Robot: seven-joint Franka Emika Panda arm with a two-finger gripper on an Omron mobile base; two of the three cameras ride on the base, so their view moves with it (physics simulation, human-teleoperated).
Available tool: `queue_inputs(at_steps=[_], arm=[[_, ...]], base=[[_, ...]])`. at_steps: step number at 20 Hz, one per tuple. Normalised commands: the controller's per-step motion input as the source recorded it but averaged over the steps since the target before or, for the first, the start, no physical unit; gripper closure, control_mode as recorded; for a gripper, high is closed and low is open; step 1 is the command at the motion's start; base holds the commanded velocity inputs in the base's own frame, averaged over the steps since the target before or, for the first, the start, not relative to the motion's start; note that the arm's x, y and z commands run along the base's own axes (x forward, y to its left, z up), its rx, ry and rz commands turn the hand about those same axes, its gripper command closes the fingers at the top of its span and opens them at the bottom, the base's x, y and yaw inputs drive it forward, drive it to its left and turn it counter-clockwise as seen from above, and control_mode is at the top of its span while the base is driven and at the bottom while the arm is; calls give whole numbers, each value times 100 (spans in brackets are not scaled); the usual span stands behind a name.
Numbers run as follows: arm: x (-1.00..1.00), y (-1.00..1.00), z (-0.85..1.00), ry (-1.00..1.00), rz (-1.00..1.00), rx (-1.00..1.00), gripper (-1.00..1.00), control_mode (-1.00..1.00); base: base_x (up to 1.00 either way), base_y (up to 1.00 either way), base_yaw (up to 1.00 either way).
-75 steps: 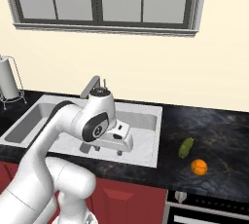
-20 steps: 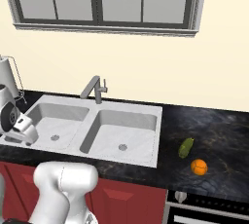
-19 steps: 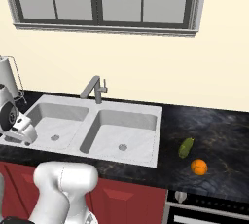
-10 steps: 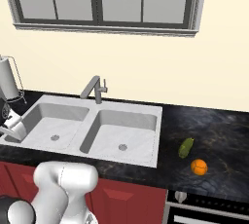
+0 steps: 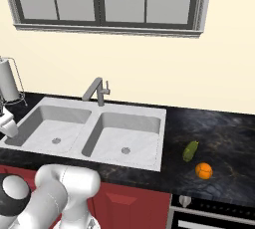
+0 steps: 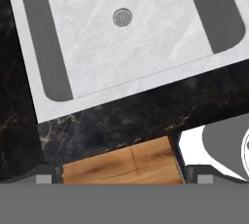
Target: Remove the cucumber and orange from the sink. Then move the bowl and cup from the counter to the sink for washing.
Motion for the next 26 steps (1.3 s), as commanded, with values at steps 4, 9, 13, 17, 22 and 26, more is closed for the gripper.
queue_inputs(at_steps=[4,9,13,17,22,26], arm=[[31,45,0,0,0,4,-100,-100],[25,49,0,0,0,3,-100,-100],[25,46,0,-1,0,4,-100,-100],[27,44,0,0,0,4,-100,-100],[27,32,-1,0,0,6,-100,-100],[21,28,-11,0,0,2,-100,-100]], base=[[0,0,0],[0,0,0],[0,0,0],[0,0,0],[0,0,0],[0,0,0]])
